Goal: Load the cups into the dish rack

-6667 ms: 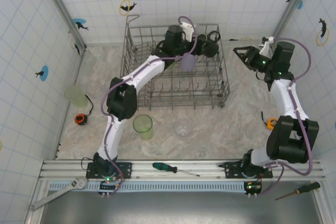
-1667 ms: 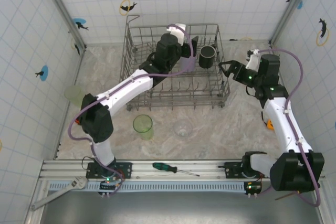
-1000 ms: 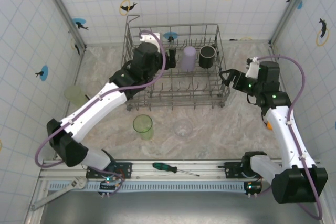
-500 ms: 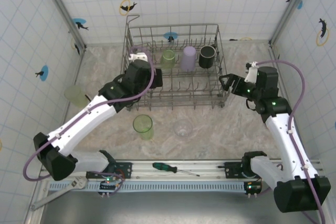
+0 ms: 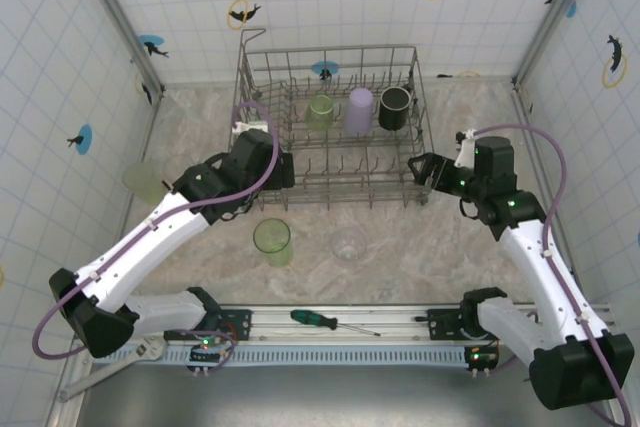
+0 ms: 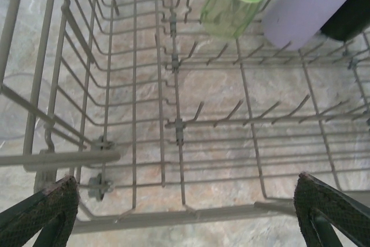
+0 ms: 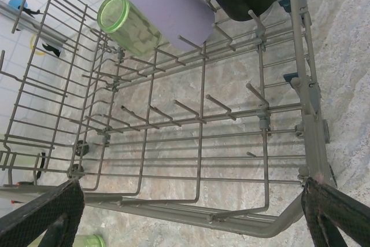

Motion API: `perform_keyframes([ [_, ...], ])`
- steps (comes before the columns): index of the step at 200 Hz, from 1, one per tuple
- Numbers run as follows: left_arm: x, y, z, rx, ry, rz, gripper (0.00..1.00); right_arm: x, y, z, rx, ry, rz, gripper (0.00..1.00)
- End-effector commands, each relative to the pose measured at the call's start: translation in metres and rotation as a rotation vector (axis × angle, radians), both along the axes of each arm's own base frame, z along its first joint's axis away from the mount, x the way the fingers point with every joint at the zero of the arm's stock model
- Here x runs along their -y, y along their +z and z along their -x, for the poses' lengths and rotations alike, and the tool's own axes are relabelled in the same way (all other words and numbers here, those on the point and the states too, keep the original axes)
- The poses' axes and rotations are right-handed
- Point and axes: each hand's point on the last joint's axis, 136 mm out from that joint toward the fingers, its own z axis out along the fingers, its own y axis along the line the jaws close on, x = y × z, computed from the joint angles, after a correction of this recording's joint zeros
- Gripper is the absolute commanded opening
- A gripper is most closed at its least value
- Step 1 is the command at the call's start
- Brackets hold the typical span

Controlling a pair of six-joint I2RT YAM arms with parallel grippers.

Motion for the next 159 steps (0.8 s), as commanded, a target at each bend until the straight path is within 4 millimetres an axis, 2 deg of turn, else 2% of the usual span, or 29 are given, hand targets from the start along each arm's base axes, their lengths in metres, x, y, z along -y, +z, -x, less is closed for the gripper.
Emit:
perform_keyframes([
  [1,-0.011,-0.012,0.019,-0.077,-0.002,-0.026,0.98,-0.002,-0.002,-0.004,0.009,-0.008,0.011,1.0],
  [51,-0.019,-0.009,0.034,-0.113,0.011,-0.004,0.98,-0.013,-0.009,-0.005,0.003,0.008,0.012,1.0],
  [85,-0.029,-0.036,0.049,-0.206,0.006,-0.063,0.97,-0.015,-0.009,-0.006,0.002,0.018,0.025,1.0],
  [110,-0.032,-0.052,0.061,-0.261,-0.005,-0.067,0.92,-0.014,-0.011,-0.006,-0.001,0.018,0.04,1.0],
  [139,-0.033,-0.059,0.07,-0.297,-0.016,-0.053,0.89,-0.016,-0.012,-0.006,-0.009,0.025,0.028,1.0],
  [159,-0.032,-0.063,0.075,-0.312,-0.027,-0.043,0.8,-0.018,-0.012,-0.006,-0.001,0.028,0.02,1.0],
])
